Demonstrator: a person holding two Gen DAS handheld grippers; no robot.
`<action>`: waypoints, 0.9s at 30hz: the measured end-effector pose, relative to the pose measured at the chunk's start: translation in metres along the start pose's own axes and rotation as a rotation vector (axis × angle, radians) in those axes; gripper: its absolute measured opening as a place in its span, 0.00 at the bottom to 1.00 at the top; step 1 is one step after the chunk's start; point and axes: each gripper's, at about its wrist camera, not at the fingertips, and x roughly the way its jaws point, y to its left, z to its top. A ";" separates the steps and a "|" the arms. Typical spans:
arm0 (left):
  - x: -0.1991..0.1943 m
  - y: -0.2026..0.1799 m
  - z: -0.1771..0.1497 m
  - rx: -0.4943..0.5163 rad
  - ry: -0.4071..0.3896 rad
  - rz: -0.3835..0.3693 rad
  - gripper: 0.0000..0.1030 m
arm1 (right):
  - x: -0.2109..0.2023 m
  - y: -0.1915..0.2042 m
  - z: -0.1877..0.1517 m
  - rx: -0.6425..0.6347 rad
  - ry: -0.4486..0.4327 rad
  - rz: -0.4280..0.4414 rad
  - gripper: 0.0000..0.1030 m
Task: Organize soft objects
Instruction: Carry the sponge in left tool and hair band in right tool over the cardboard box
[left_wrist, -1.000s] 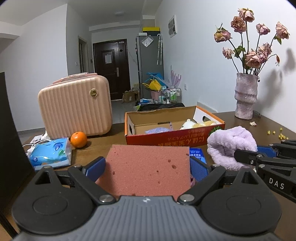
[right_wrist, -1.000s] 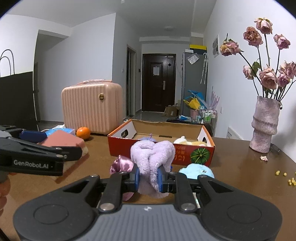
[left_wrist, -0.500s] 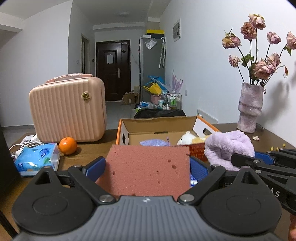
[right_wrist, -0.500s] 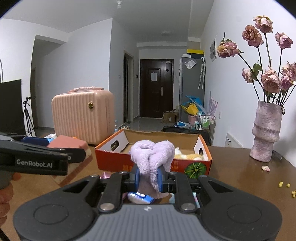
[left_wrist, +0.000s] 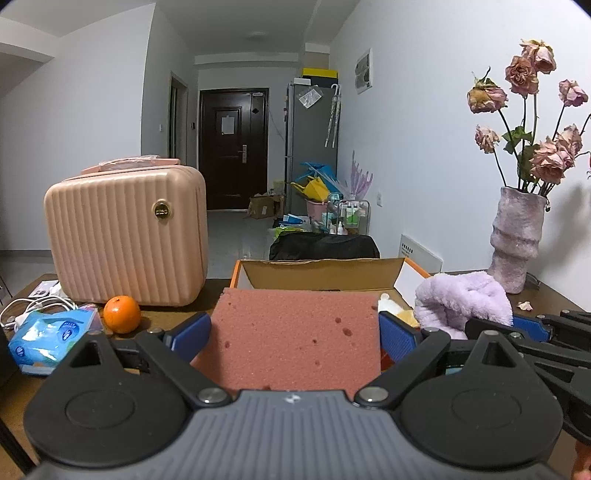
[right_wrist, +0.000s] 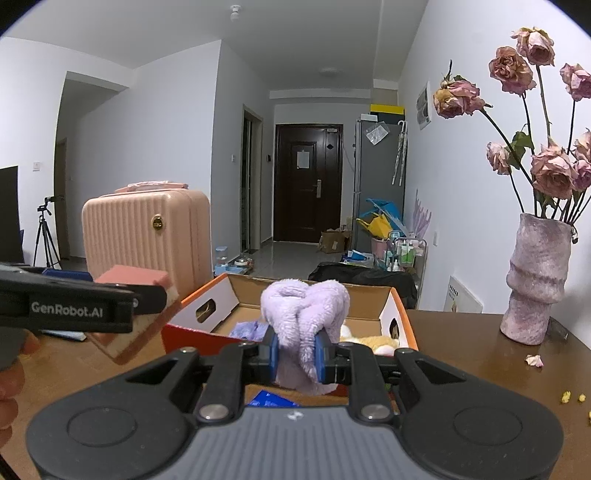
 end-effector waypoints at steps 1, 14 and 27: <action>0.003 -0.001 0.001 0.001 0.000 0.001 0.94 | 0.003 -0.001 0.001 -0.002 -0.002 -0.001 0.18; 0.045 -0.002 0.017 -0.012 -0.004 0.032 0.94 | 0.037 -0.014 0.018 -0.014 -0.022 -0.007 0.18; 0.081 -0.015 0.025 0.014 -0.017 0.068 0.94 | 0.069 -0.028 0.033 -0.017 -0.020 -0.013 0.18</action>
